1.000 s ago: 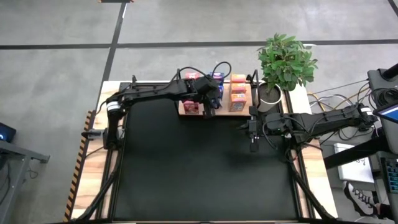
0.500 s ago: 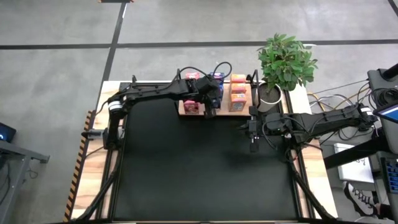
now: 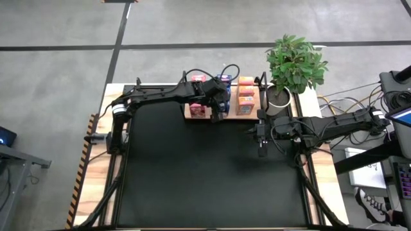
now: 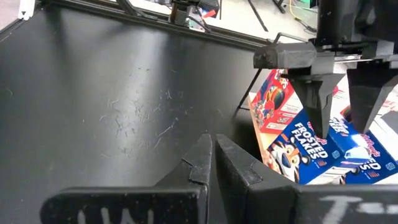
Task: Stack cereal on shelf
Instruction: Put the blue cereal box aligned with the other blue cereal boxes on the shelf
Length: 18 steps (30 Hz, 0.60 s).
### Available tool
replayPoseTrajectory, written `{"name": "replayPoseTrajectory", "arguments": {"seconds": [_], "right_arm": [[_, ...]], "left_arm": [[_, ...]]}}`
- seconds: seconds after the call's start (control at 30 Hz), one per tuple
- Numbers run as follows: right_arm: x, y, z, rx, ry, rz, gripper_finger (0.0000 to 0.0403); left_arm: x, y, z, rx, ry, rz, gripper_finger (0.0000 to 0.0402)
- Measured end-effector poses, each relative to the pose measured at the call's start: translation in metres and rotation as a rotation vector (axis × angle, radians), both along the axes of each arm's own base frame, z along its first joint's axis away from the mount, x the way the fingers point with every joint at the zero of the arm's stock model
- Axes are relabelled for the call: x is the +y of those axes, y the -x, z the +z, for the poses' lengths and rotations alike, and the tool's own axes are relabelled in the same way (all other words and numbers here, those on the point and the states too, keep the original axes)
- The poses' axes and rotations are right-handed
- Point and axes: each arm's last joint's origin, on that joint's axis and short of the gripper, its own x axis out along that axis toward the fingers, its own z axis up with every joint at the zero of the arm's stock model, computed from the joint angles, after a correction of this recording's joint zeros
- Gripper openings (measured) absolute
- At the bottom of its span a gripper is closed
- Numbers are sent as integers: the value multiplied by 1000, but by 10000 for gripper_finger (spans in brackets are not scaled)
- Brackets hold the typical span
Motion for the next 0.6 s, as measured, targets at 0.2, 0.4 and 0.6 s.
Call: {"name": "replayPoseTrajectory", "arguments": {"seconds": [0.2, 0.4, 0.6], "right_arm": [[0, 0, 0, 0, 0, 0, 13], [0, 0, 0, 0, -1, 0, 13], [0, 0, 0, 1, -9, -4, 13]], "left_arm": [[0, 2, 2, 4, -5, -6, 225], [-11, 21, 36, -20, -36, -36, 226], [-40, 40, 58, -19, -39, -91, 203]]}}
